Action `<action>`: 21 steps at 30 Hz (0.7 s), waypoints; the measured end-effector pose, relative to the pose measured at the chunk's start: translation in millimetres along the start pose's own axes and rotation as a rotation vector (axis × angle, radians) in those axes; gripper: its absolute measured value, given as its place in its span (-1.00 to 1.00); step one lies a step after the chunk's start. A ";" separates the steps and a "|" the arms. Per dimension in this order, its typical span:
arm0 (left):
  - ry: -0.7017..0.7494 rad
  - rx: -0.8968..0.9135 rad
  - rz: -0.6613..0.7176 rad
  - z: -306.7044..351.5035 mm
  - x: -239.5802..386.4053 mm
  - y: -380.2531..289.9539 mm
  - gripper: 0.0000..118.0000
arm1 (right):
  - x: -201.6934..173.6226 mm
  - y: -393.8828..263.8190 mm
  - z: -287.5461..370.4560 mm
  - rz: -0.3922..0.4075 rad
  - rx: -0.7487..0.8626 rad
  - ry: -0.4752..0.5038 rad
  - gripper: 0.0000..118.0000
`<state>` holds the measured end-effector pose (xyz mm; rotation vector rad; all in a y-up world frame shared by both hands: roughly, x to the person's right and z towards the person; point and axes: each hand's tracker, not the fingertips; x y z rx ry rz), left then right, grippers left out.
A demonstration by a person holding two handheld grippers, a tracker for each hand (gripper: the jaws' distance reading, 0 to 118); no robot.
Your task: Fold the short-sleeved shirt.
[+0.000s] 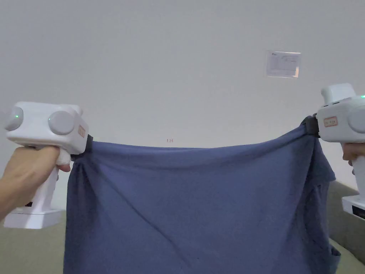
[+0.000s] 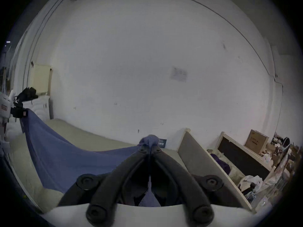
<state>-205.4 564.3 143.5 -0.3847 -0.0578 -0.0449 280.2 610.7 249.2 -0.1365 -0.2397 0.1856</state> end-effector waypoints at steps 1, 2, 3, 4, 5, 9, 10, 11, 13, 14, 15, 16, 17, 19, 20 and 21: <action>0.007 0.002 0.000 -2.3 0.4 5.9 -0.94 | 0.5 6.7 -8.2 -0.007 0.006 0.006 -1.00; 0.019 0.006 0.003 -15.4 -1.8 15.0 -0.94 | -1.7 11.9 -17.4 -0.012 0.011 -0.001 -1.00; 0.028 0.009 0.000 -19.0 -1.2 20.2 -0.94 | -2.7 15.9 -25.7 -0.014 0.012 -0.006 -1.00; 0.052 0.016 -0.009 -25.2 0.2 26.3 -0.94 | -3.9 20.7 -36.2 -0.017 0.017 -0.009 -1.00; 0.072 0.015 -0.033 -31.6 1.4 33.3 -0.94 | -2.3 27.8 -48.9 -0.020 0.021 -0.010 -1.00; 0.064 0.027 0.003 -61.7 -0.8 55.9 -0.94 | -5.5 45.7 -92.6 -0.018 0.020 -0.027 -1.00; 0.042 0.040 0.008 -75.3 -3.5 61.3 -0.94 | -6.8 48.9 -104.2 -0.018 0.017 -0.037 -1.00; 0.050 0.041 -0.004 -84.3 -1.6 65.9 -0.94 | -7.8 51.2 -116.1 -0.018 0.016 -0.046 -1.00; 0.072 0.054 -0.018 -100.1 2.1 72.4 -0.94 | -9.5 54.4 -137.7 -0.025 0.017 -0.050 -1.00; 0.074 0.052 -0.016 -111.8 3.1 76.6 -0.94 | -11.2 54.9 -149.9 -0.031 0.017 -0.051 -1.00; 0.081 0.052 -0.016 -121.7 4.9 80.1 -0.94 | -13.1 55.4 -160.9 -0.032 0.013 -0.053 -1.00; 0.094 0.051 -0.022 -132.0 7.5 82.4 -0.94 | -16.6 55.7 -171.5 -0.029 0.009 -0.055 -1.00; 0.111 0.050 -0.035 -143.0 10.3 84.1 -0.94 | -19.9 55.4 -181.3 -0.031 0.006 -0.052 -1.00; 0.128 0.056 -0.047 -165.4 14.0 86.1 -0.94 | -25.1 51.4 -203.1 -0.035 -0.007 -0.055 -1.00; 0.138 0.052 -0.048 -177.2 15.0 85.5 -0.94 | -28.6 47.6 -214.8 -0.023 -0.013 -0.059 -1.00; 0.138 0.048 -0.039 -189.1 14.8 84.3 -0.94 | -33.3 44.1 -224.5 -0.019 -0.014 -0.059 -1.00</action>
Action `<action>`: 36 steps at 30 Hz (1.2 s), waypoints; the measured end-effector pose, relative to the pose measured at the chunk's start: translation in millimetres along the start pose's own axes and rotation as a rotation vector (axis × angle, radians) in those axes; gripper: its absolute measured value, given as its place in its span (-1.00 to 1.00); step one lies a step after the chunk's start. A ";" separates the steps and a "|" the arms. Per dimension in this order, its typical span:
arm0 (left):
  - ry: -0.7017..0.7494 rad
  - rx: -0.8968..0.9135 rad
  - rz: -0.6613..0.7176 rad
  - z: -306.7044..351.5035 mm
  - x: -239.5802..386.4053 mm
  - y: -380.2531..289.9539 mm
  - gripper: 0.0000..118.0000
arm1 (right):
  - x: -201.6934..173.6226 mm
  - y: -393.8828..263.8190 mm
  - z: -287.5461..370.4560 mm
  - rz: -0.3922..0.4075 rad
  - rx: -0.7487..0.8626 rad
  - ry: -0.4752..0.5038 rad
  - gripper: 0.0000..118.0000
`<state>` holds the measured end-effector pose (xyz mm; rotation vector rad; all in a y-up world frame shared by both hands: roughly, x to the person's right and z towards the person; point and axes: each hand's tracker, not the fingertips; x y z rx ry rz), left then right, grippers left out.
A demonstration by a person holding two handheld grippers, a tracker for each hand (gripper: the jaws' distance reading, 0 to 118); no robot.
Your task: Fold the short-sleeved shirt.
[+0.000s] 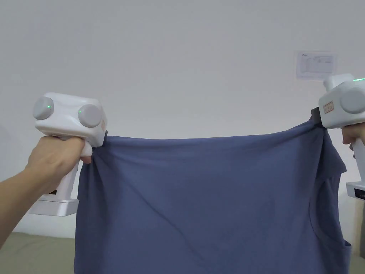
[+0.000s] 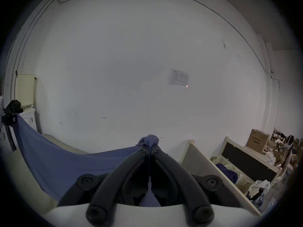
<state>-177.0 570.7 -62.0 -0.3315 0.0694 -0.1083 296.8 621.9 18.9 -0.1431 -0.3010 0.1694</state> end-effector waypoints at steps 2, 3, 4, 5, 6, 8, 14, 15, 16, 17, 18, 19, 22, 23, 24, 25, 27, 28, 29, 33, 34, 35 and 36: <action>0.014 -0.014 -0.007 -24.3 4.7 -6.5 -0.94 | -7.0 -10.8 -20.4 0.001 -0.012 0.000 -1.00; 0.033 -0.033 -0.024 -35.6 7.6 -10.6 -0.94 | -9.8 -16.5 -29.5 0.000 -0.017 0.004 -1.00; 0.030 -0.028 -0.020 -46.2 9.9 -16.9 -0.94 | -13.5 -22.3 -38.6 -0.002 -0.029 0.005 -1.00; 0.044 -0.040 -0.033 -58.4 11.7 -22.0 -0.94 | -17.1 -29.5 -48.0 -0.007 -0.033 0.009 -1.00; 0.045 -0.041 -0.033 -68.5 13.4 -27.7 -0.94 | -21.1 -35.5 -56.3 -0.004 -0.044 0.010 -1.00; 0.055 -0.043 -0.021 -86.1 15.7 -39.4 -0.94 | -31.2 -48.3 -67.8 0.007 -0.049 0.009 -1.00; 0.050 -0.098 -0.038 -125.8 25.2 -90.0 -0.94 | -41.0 -107.1 -102.2 -0.003 -0.119 0.021 -1.00; 0.046 -0.113 -0.049 -129.4 27.3 -99.9 -0.94 | -43.0 -119.3 -100.8 -0.004 -0.133 0.019 -1.00; 0.036 -0.123 -0.065 -132.0 29.1 -111.6 -0.94 | -45.3 -131.3 -97.1 -0.010 -0.144 0.020 -1.00; 0.023 -0.130 -0.081 -131.3 29.1 -122.0 -0.94 | -44.6 -143.2 -95.3 -0.002 -0.166 0.020 -1.00; 0.021 -0.139 -0.079 -131.1 29.4 -132.2 -0.94 | -43.2 -155.5 -91.1 -0.003 -0.171 0.030 -1.00; 0.004 -0.148 -0.070 -128.3 28.5 -142.2 -0.94 | -43.1 -166.3 -85.8 0.015 -0.193 0.035 -1.00; -0.048 -0.168 -0.074 -108.3 24.1 -173.4 -0.94 | -39.9 -203.0 -52.4 0.046 -0.220 0.067 -1.00; -0.060 -0.184 -0.092 -100.3 23.0 -184.8 -0.94 | -35.3 -217.2 -39.4 0.033 -0.208 0.083 -1.00; -0.066 -0.186 -0.102 -90.5 20.9 -196.2 -0.94 | -35.6 -226.2 -23.3 0.040 -0.235 0.083 -1.00; -0.072 -0.189 -0.099 -76.8 17.1 -207.2 -0.94 | -31.3 -239.7 -8.2 0.035 -0.239 0.087 -1.00; -0.089 -0.210 -0.076 -54.2 8.4 -232.6 -0.94 | -23.5 -264.9 25.2 0.002 -0.245 0.114 -1.00; -0.097 -0.227 -0.075 -42.4 4.2 -246.4 -0.94 | -22.0 -277.1 45.8 -0.009 -0.260 0.123 -1.00; -0.098 -0.234 -0.076 -26.5 0.5 -261.1 -0.94 | -20.3 -291.0 64.1 -0.006 -0.254 0.124 -1.00; -0.113 -0.289 -0.083 29.1 -12.2 -322.8 -0.94 | -15.5 -344.7 135.2 -0.003 -0.307 0.162 -1.00; -0.122 -0.317 -0.102 43.7 -14.7 -339.0 -0.94 | -14.7 -359.4 153.5 -0.017 -0.316 0.163 -1.00; -0.122 -0.312 -0.099 58.0 -17.3 -354.7 -0.94 | -13.9 -372.7 170.5 -0.018 -0.349 0.178 -1.00; -0.124 -0.328 -0.102 71.1 -19.7 -369.6 -0.94 | -13.0 -385.3 185.4 -0.030 -0.346 0.184 -1.00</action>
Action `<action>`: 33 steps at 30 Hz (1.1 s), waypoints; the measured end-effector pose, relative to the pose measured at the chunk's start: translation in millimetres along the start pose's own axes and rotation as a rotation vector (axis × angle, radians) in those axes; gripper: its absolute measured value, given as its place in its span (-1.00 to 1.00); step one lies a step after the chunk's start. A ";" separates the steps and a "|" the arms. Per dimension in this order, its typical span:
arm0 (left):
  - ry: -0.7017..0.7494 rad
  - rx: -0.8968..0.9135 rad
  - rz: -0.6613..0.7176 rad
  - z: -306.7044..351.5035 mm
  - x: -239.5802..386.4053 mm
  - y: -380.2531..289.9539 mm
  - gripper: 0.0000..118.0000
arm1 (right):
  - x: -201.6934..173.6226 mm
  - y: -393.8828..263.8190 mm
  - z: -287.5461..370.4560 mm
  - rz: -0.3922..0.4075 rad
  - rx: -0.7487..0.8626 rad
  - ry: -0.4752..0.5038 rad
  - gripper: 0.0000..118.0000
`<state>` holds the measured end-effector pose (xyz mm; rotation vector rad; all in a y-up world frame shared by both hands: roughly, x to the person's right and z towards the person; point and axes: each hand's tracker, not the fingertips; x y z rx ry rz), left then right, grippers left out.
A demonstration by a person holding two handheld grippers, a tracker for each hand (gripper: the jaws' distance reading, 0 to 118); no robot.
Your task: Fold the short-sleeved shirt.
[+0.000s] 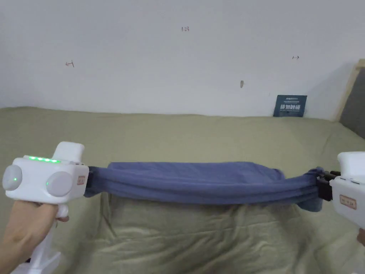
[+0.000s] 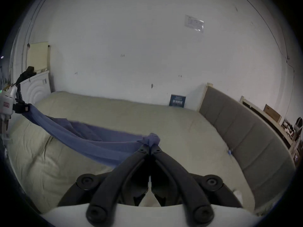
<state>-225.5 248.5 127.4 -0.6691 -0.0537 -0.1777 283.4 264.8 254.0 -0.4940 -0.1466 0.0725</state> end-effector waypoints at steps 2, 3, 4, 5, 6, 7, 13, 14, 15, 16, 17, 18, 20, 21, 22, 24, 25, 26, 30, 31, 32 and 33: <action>-0.004 -0.029 0.001 14.7 1.4 -40.9 -0.94 | -4.5 -39.6 21.0 -0.002 -0.035 -0.002 -1.00; -0.001 -0.041 -0.005 20.6 2.2 -58.4 -0.94 | -5.9 -56.0 28.5 -0.011 -0.065 0.006 -1.00; 0.005 -0.047 -0.003 27.8 3.7 -76.7 -0.94 | -5.5 -73.0 37.3 -0.017 -0.098 0.019 -1.00; 0.002 -0.053 0.002 36.3 3.8 -93.2 -0.94 | -6.8 -86.9 44.8 -0.034 -0.100 0.018 -1.00; -0.005 -0.072 0.018 41.9 2.9 -106.7 -0.94 | -8.7 -100.5 53.1 -0.043 -0.125 0.017 -1.00; -0.010 -0.086 0.039 48.8 1.2 -120.4 -0.94 | -10.1 -113.1 61.5 -0.047 -0.127 0.028 -1.00; -0.058 -0.116 0.085 68.9 -22.5 -172.7 -0.94 | -10.6 -162.6 106.6 -0.057 -0.169 0.030 -1.00; -0.070 -0.121 0.090 72.8 -26.0 -179.0 -0.94 | -10.1 -169.1 112.9 -0.067 -0.176 0.034 -1.00; -0.087 -0.130 0.091 75.7 -28.7 -184.5 -0.94 | -10.1 -174.6 117.3 -0.074 -0.180 0.035 -1.00; -0.092 -0.146 0.095 78.4 -30.7 -190.5 -0.94 | -9.7 -179.3 122.1 -0.073 -0.191 0.042 -1.00; -0.102 -0.157 0.094 86.6 -26.8 -197.4 -0.94 | -10.3 -184.8 125.6 -0.078 -0.199 0.042 -1.00; -0.109 -0.168 0.093 88.4 -28.1 -203.0 -0.94 | -10.6 -189.4 127.5 -0.081 -0.211 0.048 -1.00; -0.119 -0.193 0.091 87.8 -31.2 -213.0 -0.94 | -11.6 -198.4 128.9 -0.080 -0.226 0.045 -1.00; -0.122 -0.201 0.097 95.7 -23.5 -215.1 -0.94 | -12.0 -201.3 126.6 -0.080 -0.239 0.042 -1.00; -0.120 -0.210 0.098 94.2 -23.0 -217.4 -0.94 | -12.1 -204.1 123.6 -0.082 -0.257 0.046 -1.00; -0.130 -0.226 0.110 90.7 -22.5 -221.0 -0.94 | -12.4 -209.0 119.2 -0.091 -0.270 0.046 -1.00; -0.132 -0.233 0.111 90.9 -20.1 -222.5 -0.94 | -13.0 -210.5 116.0 -0.085 -0.284 0.048 -1.00; -0.133 -0.237 0.111 89.9 -19.3 -223.0 -0.93 | -13.4 -212.3 114.1 -0.084 -0.292 0.044 -0.96; -0.158 -0.236 0.167 90.2 -21.8 -225.4 -0.39 | -9.6 -214.7 110.3 -0.114 -0.330 0.050 -0.18; -0.167 -0.246 0.173 90.1 -23.0 -224.7 0.02 | -8.6 -215.5 109.3 -0.131 -0.335 0.044 0.24; -0.164 -0.257 0.178 91.0 -23.5 -224.0 0.82 | -4.8 -216.6 108.8 -0.143 -0.348 0.043 0.99; -0.150 -0.237 0.186 98.5 -22.7 -223.8 0.94 | -3.6 -212.5 113.4 -0.146 -0.267 0.019 0.93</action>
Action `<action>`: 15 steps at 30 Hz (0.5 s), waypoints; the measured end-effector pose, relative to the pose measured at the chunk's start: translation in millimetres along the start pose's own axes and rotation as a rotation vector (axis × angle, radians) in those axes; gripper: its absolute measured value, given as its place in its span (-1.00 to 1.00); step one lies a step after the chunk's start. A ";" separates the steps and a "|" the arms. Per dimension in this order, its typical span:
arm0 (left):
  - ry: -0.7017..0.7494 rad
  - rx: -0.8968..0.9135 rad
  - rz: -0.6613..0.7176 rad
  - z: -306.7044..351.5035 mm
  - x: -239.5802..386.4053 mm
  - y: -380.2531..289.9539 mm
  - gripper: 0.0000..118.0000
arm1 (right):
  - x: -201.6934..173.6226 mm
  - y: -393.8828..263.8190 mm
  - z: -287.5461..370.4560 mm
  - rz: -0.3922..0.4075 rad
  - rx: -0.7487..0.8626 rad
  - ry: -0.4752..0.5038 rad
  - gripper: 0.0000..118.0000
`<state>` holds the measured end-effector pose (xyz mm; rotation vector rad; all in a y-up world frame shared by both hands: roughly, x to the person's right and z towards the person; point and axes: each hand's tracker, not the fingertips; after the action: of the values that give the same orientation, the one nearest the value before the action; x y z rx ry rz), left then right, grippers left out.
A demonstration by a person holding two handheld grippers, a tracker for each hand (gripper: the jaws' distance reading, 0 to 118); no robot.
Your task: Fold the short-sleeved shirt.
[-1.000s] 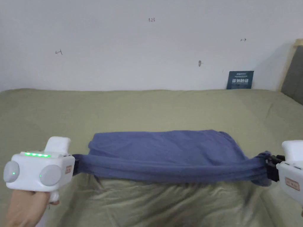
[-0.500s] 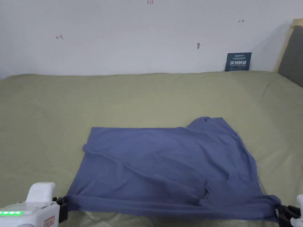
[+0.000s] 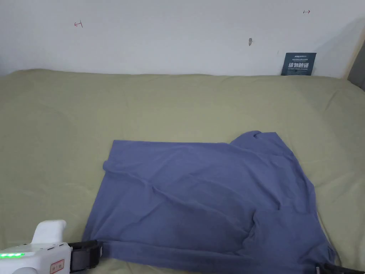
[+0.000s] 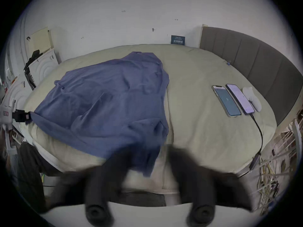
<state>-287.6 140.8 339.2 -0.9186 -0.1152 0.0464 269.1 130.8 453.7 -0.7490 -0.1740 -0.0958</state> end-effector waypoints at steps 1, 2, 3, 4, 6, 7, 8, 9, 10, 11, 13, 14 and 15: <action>0.013 0.022 -0.006 7.7 0.2 1.8 0.94 | -0.2 -0.9 1.8 -0.002 -0.053 0.002 0.84; 0.009 0.022 -0.005 13.6 -0.4 4.0 0.93 | 1.9 0.4 1.4 -0.008 -0.063 0.000 0.85; 0.007 0.024 0.001 18.7 -1.5 5.9 0.92 | 4.4 0.2 2.1 -0.017 -0.061 -0.001 0.88; 0.017 0.033 0.012 23.8 -2.8 5.8 0.90 | 6.0 0.0 2.9 -0.030 -0.055 0.000 0.90; 0.030 0.038 0.015 35.5 -4.2 6.8 0.15 | 7.4 1.8 8.3 -0.035 -0.059 -0.010 0.52; 0.037 0.048 0.013 38.9 -5.4 6.2 -0.64 | 9.0 2.4 11.6 -0.031 -0.045 -0.015 -0.08; 0.050 0.045 0.018 37.6 -8.7 4.8 -1.00 | 8.5 2.4 13.5 -0.027 -0.039 -0.023 -1.00; 0.103 0.060 0.028 40.2 -11.8 2.1 -1.00 | 9.2 -0.6 15.6 -0.035 -0.014 -0.071 -1.00; 0.071 0.048 0.028 42.9 -15.2 1.4 -1.00 | 11.9 -2.1 17.8 -0.035 -0.032 -0.031 -1.00; 0.034 0.023 0.056 45.6 -18.0 0.6 -1.00 | 13.2 0.0 20.9 -0.042 -0.060 0.017 -1.00; 0.018 0.015 0.069 44.7 -21.5 -2.6 -1.00 | 11.0 -6.1 24.6 -0.015 -0.038 -0.024 -1.00; 0.007 0.006 0.054 43.8 -20.8 -2.9 -1.00 | 11.4 -6.5 23.6 -0.003 -0.044 -0.028 -1.00; 0.004 0.002 0.044 42.8 -20.1 -3.2 -1.00 | 12.6 -6.0 22.4 -0.006 -0.046 -0.023 -1.00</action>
<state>-312.7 170.9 365.9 -0.9197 -0.0907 0.0854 277.9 141.4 476.2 -0.7961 -0.1970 -0.0975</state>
